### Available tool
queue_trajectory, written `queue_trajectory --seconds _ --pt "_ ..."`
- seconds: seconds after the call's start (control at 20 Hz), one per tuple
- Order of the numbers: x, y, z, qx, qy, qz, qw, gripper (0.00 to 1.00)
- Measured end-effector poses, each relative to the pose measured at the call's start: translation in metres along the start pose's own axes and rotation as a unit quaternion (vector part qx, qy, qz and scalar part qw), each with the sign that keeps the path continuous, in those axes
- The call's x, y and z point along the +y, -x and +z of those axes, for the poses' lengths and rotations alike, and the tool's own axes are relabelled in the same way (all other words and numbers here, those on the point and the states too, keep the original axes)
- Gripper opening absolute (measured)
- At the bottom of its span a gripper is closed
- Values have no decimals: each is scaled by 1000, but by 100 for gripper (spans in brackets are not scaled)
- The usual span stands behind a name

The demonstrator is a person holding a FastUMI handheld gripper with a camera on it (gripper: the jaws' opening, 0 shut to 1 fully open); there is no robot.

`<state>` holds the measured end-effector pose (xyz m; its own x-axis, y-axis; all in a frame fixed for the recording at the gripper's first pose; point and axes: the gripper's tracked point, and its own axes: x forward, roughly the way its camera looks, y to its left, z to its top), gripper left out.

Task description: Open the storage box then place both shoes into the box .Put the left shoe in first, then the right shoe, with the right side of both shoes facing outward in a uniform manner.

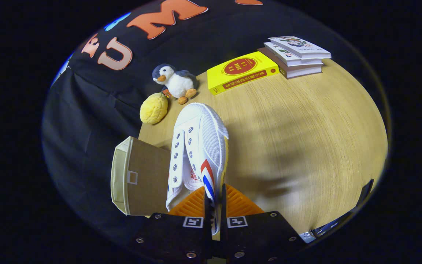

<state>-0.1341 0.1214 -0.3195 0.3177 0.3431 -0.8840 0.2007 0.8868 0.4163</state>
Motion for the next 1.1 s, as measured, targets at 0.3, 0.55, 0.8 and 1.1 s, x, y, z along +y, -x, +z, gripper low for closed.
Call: queue_trajectory --seconds 0.3,0.55,0.8,1.1 --pt "99 13 1 6 5 32 999 9" --pt "158 11 -13 32 30 34 998 9" --pt "218 -4 -32 56 50 51 996 9" --pt "260 -39 -56 93 61 39 993 9"
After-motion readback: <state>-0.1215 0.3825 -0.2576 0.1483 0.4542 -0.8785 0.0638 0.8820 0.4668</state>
